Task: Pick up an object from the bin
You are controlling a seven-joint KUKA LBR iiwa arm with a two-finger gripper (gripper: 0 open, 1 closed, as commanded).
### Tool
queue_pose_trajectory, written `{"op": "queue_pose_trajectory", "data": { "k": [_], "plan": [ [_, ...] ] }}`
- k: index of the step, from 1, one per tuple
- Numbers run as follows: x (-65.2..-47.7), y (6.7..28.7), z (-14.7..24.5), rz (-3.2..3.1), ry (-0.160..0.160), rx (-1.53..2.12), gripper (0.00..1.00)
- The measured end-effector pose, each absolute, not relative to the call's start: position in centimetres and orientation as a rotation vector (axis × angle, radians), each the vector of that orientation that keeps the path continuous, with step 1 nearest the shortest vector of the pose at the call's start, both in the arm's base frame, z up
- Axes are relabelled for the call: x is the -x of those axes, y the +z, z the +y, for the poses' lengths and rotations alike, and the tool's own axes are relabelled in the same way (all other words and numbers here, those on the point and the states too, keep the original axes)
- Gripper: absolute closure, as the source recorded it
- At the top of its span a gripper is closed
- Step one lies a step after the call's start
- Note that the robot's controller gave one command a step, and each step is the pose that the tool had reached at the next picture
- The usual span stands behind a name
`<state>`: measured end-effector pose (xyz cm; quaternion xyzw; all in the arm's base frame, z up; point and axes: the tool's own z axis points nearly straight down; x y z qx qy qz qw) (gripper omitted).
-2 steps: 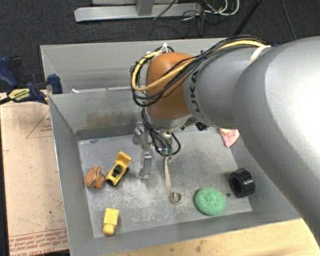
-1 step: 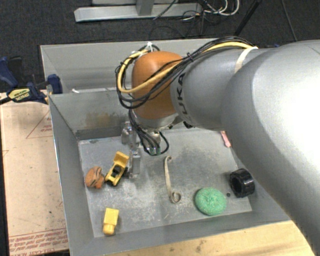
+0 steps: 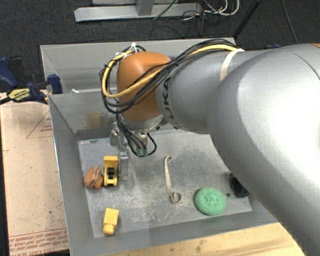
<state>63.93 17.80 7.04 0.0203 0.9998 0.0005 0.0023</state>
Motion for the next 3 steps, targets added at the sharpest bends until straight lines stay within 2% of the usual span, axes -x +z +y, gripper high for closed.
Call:
{"op": "queue_pose_trajectory", "data": {
  "k": [1, 2, 3],
  "plan": [
    [-61.13, 7.03, 17.70, 3.108, 0.003, 0.446, 1.00],
    [-61.13, 7.02, 17.68, 3.108, 0.003, 0.445, 0.00],
    [-61.13, 7.02, 17.68, 3.108, 0.003, 0.445, 0.00]
  ]
}}
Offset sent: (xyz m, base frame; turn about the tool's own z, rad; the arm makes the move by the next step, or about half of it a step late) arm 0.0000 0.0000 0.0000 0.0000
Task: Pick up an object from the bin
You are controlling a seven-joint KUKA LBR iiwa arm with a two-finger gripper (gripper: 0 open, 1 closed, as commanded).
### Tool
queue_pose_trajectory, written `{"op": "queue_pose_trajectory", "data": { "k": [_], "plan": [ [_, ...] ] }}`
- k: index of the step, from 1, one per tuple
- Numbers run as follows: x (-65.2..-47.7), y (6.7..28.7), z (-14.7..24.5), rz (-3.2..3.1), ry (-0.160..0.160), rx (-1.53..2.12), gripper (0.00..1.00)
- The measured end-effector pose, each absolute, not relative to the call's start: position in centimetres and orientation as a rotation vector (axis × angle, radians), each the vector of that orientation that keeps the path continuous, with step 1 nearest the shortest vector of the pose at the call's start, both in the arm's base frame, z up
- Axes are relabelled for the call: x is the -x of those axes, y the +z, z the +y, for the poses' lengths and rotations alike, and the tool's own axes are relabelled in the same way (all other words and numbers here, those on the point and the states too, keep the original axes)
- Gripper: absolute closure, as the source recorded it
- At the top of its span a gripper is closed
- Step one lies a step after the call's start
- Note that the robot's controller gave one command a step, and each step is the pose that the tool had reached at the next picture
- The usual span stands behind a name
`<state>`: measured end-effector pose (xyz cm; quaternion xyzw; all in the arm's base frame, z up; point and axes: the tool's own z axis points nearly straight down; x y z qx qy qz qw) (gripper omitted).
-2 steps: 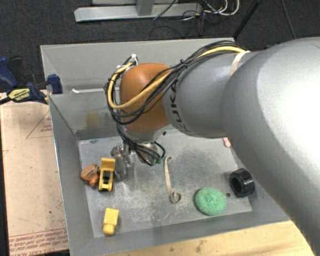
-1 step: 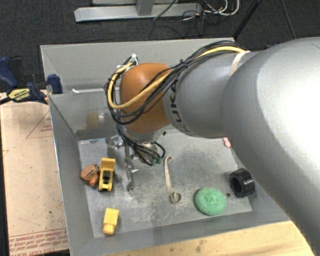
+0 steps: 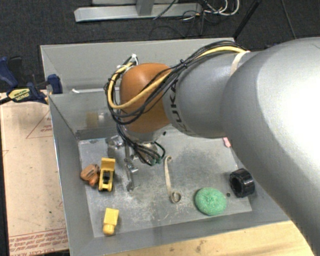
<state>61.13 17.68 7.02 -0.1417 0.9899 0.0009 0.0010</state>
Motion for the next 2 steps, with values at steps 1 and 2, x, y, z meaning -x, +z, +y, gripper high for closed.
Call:
{"op": "queue_pose_trajectory", "data": {
  "k": [1, 2],
  "plan": [
    [-58.4, 7.0, 20.4, 3.088, -0.003, 0.559, 0.00],
    [-60.0, 7.1, 23.4, 3.076, 0.003, 0.622, 1.00]
  ]
}}
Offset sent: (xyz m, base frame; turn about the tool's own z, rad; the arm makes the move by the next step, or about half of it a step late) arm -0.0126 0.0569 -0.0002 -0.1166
